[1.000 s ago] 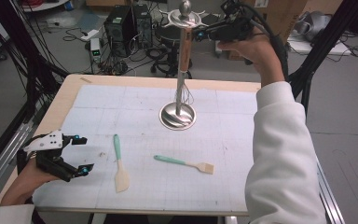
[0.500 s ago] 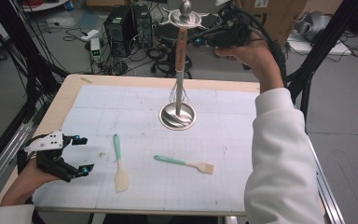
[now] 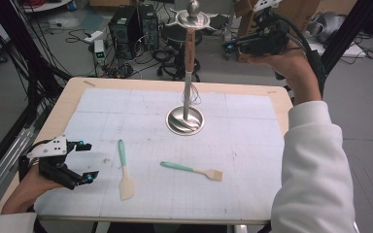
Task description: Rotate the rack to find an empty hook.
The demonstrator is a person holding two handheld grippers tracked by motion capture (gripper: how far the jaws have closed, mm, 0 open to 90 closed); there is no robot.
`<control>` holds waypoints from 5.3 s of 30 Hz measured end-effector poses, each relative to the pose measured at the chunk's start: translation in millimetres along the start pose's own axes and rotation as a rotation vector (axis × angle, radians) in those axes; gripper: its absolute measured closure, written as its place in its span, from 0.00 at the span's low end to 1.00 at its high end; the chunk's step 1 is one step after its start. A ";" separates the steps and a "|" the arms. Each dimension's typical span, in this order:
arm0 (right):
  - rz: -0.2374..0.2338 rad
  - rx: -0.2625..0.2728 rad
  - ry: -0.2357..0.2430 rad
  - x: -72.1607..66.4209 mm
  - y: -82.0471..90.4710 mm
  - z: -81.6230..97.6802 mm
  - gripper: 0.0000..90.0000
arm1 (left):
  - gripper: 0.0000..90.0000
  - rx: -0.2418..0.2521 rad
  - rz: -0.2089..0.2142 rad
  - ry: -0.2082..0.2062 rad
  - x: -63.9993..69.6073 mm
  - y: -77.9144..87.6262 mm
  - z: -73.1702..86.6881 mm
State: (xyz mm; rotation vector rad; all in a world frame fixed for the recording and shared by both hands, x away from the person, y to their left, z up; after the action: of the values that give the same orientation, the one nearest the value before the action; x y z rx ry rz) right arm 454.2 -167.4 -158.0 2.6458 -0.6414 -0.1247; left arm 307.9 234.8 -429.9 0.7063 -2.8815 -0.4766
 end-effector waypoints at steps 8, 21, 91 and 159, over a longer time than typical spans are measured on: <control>0.018 0.015 -0.018 18.1 5.6 -0.6 0.99 | 0.02 -0.005 0.000 0.003 -0.7 -0.5 1.1; 0.031 0.032 -0.033 40.3 -9.0 -15.4 0.99 | 0.02 -0.017 -0.003 0.010 -2.4 -1.1 4.1; -0.035 -0.002 0.041 -8.7 -26.8 -20.7 0.99 | 0.02 -0.007 0.003 0.008 -0.7 -0.6 3.0; -0.071 0.001 0.065 -13.7 -50.3 -42.7 0.98 | 0.02 -0.013 0.006 0.010 -0.5 -1.2 3.9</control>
State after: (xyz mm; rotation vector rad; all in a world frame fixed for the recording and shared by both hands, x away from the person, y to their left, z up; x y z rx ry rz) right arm 470.7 -104.6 -140.1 2.6623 -0.5259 -0.0582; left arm 308.0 235.1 -434.0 0.6958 -2.8679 -0.4891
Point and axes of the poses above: each handheld gripper's, and its own axes: y roughly backward along the jaws, z roughly out of its underside, x roughly to its right, the point moved 8 cm from there along -y, roughly forward along the jaws, and after that the axes turned 7 degrees about x, right-handed, at the moved point
